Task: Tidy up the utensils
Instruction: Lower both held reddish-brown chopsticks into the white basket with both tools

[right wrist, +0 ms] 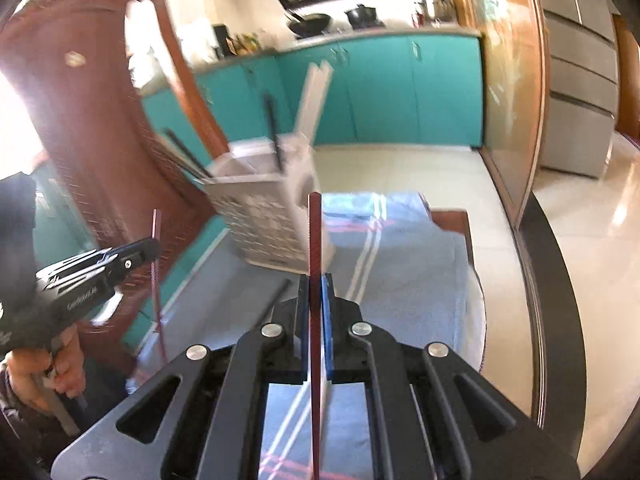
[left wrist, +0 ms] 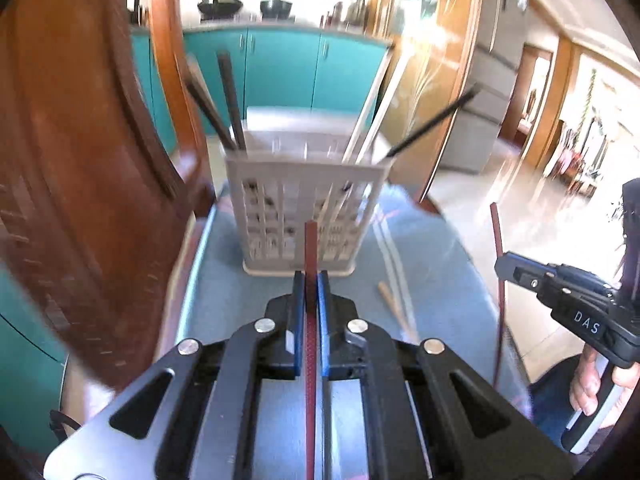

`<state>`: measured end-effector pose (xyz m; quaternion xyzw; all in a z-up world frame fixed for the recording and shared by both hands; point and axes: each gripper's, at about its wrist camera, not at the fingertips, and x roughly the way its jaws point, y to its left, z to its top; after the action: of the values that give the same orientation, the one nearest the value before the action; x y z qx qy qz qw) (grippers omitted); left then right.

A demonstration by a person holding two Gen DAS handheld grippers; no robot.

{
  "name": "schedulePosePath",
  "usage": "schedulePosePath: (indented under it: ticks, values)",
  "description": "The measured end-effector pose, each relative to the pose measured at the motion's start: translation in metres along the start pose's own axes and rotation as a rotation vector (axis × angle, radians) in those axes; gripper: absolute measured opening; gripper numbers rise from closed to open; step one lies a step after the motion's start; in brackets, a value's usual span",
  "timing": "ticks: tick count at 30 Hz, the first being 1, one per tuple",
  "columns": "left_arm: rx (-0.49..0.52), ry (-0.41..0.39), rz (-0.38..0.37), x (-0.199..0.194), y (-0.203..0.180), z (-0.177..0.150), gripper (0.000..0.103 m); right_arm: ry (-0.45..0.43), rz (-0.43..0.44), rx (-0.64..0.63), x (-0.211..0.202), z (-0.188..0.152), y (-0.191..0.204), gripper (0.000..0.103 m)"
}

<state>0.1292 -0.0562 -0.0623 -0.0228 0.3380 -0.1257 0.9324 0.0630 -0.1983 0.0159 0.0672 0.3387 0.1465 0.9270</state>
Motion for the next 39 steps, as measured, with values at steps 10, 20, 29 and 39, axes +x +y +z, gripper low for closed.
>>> schedulePosePath:
  ticks: [10, 20, 29, 39]
  values:
    - [0.018, -0.195, -0.001, -0.103, 0.012, 0.078, 0.007, -0.172, 0.077, 0.023, -0.043, 0.107, 0.028, 0.007]
    - [-0.020, -0.451, 0.129, -0.132, 0.019, 0.202, 0.007, -0.322, -0.065, -0.023, -0.005, 0.196, 0.055, 0.007]
    - [-0.099, -0.308, 0.145, -0.027, 0.036, 0.190, 0.007, -0.193, -0.121, -0.043, 0.076, 0.161, 0.045, 0.006]
    - [-0.044, -0.247, 0.141, -0.001, 0.024, 0.169, 0.007, -0.233, -0.134, -0.050, 0.057, 0.141, 0.040, 0.017]
